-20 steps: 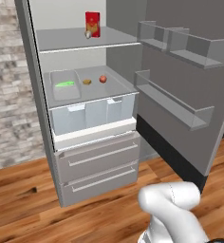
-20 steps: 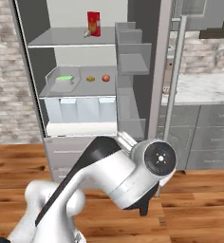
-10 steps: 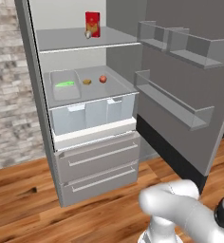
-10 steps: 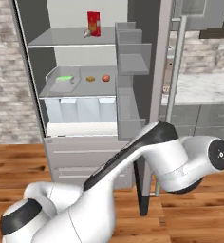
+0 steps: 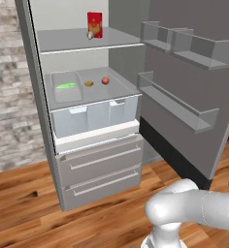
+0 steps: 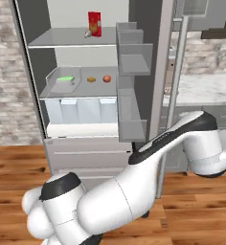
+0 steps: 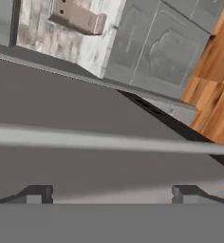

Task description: Place the tupperware on the second highest shelf of the fridge. Make space for the tupperware among the existing items by rearranging them on the shelves if needed. Close the fridge door when finished.

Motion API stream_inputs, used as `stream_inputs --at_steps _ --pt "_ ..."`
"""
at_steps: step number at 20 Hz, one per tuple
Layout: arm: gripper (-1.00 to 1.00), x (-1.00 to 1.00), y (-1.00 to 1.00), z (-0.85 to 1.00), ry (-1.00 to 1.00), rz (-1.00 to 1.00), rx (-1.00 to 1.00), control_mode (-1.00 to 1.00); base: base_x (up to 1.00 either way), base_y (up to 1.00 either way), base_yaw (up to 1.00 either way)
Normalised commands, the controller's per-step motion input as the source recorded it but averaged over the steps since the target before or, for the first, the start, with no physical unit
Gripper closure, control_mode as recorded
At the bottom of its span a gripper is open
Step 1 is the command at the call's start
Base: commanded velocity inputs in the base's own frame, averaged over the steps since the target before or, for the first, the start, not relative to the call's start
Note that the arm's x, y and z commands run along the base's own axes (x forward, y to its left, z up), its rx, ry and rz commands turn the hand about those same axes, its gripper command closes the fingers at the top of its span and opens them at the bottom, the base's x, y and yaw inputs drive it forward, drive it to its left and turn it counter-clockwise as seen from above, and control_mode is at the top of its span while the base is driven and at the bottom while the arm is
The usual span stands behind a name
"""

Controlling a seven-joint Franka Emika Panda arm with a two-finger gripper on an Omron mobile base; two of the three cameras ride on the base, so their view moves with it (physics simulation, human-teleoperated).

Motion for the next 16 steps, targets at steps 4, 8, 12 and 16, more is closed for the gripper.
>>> stream_inputs --at_steps 4,8,12,16 --pt "-1.0 0.59 -0.04 -0.36 0.03 0.04 0.16 -1.0 0.0 0.0 0.0" --pt "-1.0 0.53 0.0 -0.52 0.01 0.05 0.12 -1.0 0.0 0.0 0.0" --pt "-1.0 0.47 -0.04 -0.14 0.0 0.01 0.14 -1.0 0.0 0.0 0.0" --pt "-1.0 0.58 0.0 -0.2 0.01 0.0 0.05 -1.0 0.0 0.0 0.0"
